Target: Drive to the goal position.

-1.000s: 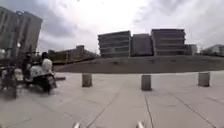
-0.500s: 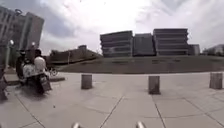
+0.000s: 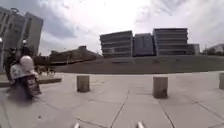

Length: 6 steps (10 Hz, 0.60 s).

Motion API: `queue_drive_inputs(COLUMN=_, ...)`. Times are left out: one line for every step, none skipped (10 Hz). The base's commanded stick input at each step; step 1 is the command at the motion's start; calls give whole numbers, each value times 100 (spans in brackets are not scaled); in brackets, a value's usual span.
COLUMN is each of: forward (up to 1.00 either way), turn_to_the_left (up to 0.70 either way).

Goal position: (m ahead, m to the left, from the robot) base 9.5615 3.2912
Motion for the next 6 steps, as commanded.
queue_drive_inputs(forward=70, turn_to_the_left=0)
queue_drive_inputs(forward=70, turn_to_the_left=0)
queue_drive_inputs(forward=70, turn_to_the_left=0)
queue_drive_inputs(forward=70, turn_to_the_left=0)
queue_drive_inputs(forward=70, turn_to_the_left=0)
queue_drive_inputs(forward=70, turn_to_the_left=0)
